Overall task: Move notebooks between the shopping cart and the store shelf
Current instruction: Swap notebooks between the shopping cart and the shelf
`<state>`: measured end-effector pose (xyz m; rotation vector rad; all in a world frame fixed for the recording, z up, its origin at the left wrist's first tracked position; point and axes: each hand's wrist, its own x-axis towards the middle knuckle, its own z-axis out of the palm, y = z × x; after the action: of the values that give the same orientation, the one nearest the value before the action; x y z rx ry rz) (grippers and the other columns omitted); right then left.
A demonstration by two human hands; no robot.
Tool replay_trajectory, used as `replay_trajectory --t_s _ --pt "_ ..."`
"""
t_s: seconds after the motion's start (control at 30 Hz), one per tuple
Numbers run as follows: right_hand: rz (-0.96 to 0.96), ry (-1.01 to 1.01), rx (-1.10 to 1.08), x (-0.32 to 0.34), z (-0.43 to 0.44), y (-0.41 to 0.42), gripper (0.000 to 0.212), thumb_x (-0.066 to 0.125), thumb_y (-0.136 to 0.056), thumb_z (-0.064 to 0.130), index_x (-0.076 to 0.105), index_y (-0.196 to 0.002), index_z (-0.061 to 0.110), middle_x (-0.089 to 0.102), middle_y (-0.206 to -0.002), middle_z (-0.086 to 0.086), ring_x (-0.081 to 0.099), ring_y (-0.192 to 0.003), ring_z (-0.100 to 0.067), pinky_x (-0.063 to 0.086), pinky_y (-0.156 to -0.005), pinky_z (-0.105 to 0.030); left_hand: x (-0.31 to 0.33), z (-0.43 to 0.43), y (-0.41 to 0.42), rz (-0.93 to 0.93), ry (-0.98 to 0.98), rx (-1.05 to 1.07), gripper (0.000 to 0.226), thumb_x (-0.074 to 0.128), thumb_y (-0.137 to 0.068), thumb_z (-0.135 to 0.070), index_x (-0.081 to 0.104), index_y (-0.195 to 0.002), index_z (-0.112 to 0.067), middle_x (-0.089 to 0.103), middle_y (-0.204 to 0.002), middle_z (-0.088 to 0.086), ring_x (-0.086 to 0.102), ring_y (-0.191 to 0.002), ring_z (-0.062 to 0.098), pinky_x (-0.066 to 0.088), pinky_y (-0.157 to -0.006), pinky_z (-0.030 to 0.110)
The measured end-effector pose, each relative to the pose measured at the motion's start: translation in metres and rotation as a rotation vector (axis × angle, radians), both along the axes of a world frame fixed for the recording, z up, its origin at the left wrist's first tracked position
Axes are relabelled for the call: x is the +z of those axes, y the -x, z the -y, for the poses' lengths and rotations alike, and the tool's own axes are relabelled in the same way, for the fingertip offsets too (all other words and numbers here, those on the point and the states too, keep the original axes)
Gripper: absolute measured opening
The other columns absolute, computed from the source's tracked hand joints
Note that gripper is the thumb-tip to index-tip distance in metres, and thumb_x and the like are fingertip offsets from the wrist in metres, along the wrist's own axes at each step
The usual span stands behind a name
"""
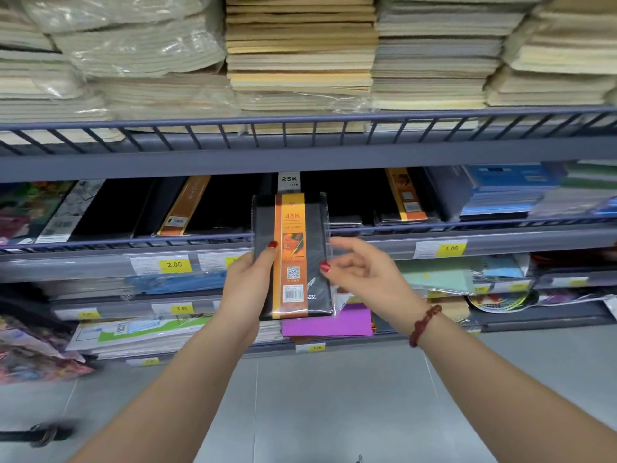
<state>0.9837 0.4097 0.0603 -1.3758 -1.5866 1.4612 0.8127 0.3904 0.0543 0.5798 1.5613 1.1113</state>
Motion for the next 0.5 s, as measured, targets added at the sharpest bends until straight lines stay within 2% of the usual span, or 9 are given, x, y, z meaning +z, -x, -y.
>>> replay_trajectory --t_s 0.07,0.13,0.17,0.23,0.27,0.33,0.4,0.47,0.5 --pt "-0.072 0.065 -0.012 -0.002 0.004 -0.010 0.055 0.070 -0.080 0.009 0.045 -0.125 0.028 0.065 -0.072 0.010 0.065 -0.069 -0.004 0.051 -0.062 -0.018 0.002 -0.006 -0.016 0.006 -0.010 -0.027 0.024 0.055 -0.092 -0.038 0.063 -0.082 -0.017 0.071 -0.068 -0.002 0.067 -0.059 0.011 0.046 -0.057 0.026" --pt "-0.115 0.062 -0.072 -0.005 0.004 -0.021 0.062 0.069 -0.079 0.002 0.042 -0.131 0.022 0.067 -0.070 0.009 0.063 -0.064 -0.003 0.050 -0.056 -0.018 0.004 -0.013 -0.031 0.013 -0.017 -0.068 0.020 0.057 -0.091 -0.034 0.065 -0.086 -0.017 0.073 -0.069 -0.003 0.069 -0.062 0.011 0.049 -0.059 0.027" --pt "-0.123 0.049 -0.101 -0.005 0.003 -0.027 0.064 0.068 -0.080 0.001 0.041 -0.135 0.018 0.070 -0.080 0.002 0.066 -0.070 -0.007 0.052 -0.060 -0.021 0.003 -0.017 -0.037 0.012 -0.022 -0.099 0.019 0.058 -0.091 -0.033 0.067 -0.090 -0.016 0.075 -0.074 -0.001 0.070 -0.068 0.013 0.051 -0.062 0.028" --pt "-0.123 0.028 -0.173 -0.005 -0.001 -0.041 0.064 0.067 -0.082 0.002 0.040 -0.138 0.016 0.070 -0.097 -0.014 0.069 -0.089 -0.021 0.057 -0.078 -0.032 0.004 -0.022 -0.049 0.004 -0.050 -0.152 0.023 0.063 -0.088 -0.029 0.065 -0.104 -0.012 0.076 -0.089 0.003 0.072 -0.080 0.017 0.056 -0.072 0.034" --pt "-0.118 0.017 -0.210 -0.005 -0.004 -0.049 0.063 0.066 -0.082 0.002 0.041 -0.138 0.016 0.069 -0.100 -0.018 0.068 -0.093 -0.026 0.056 -0.083 -0.035 0.006 -0.023 -0.055 0.009 -0.069 -0.157 0.035 0.069 -0.083 -0.028 0.061 -0.112 -0.011 0.074 -0.097 0.005 0.072 -0.086 0.019 0.056 -0.080 0.039" --pt "-0.129 -0.002 -0.281 -0.007 -0.010 -0.063 0.063 0.067 -0.082 0.001 0.043 -0.138 0.014 0.066 -0.104 -0.024 0.067 -0.091 -0.029 0.056 -0.082 -0.032 0.006 -0.024 -0.062 0.007 -0.111 -0.171 0.066 0.081 -0.068 -0.026 0.051 -0.125 -0.011 0.068 -0.111 0.005 0.069 -0.097 0.020 0.054 -0.089 0.043" --pt "-0.152 -0.021 -0.315 -0.007 -0.015 -0.077 0.058 0.066 -0.081 0.000 0.049 -0.134 0.015 0.068 -0.101 -0.017 0.067 -0.083 -0.019 0.056 -0.076 -0.025 0.005 -0.024 -0.069 -0.041 -0.176 -0.278 0.068 0.083 -0.067 -0.012 0.049 -0.125 -0.017 0.064 -0.113 -0.004 0.066 -0.100 0.010 0.054 -0.085 0.031" --pt "-0.136 -0.062 -0.334 -0.007 -0.019 -0.088 0.048 0.065 -0.082 0.000 0.056 -0.127 0.017 0.072 -0.097 -0.004 0.070 -0.081 -0.012 0.057 -0.078 -0.025 0.003 -0.023 -0.080 -0.105 -0.248 -0.417 0.062 0.077 -0.069 0.004 0.052 -0.116 -0.028 0.063 -0.111 -0.012 0.064 -0.095 -0.005 0.053 -0.076 0.017" --pt "-0.108 -0.081 -0.362 -0.006 -0.022 -0.093 0.044 0.066 -0.083 0.003 0.058 -0.124 0.017 0.073 -0.093 -0.003 0.070 -0.083 -0.013 0.057 -0.081 -0.027 0.002 -0.025 -0.086 -0.154 -0.271 -0.447 0.064 0.076 -0.069 0.008 0.052 -0.112 -0.033 0.062 -0.113 -0.012 0.063 -0.094 -0.009 0.052 -0.077 0.014"
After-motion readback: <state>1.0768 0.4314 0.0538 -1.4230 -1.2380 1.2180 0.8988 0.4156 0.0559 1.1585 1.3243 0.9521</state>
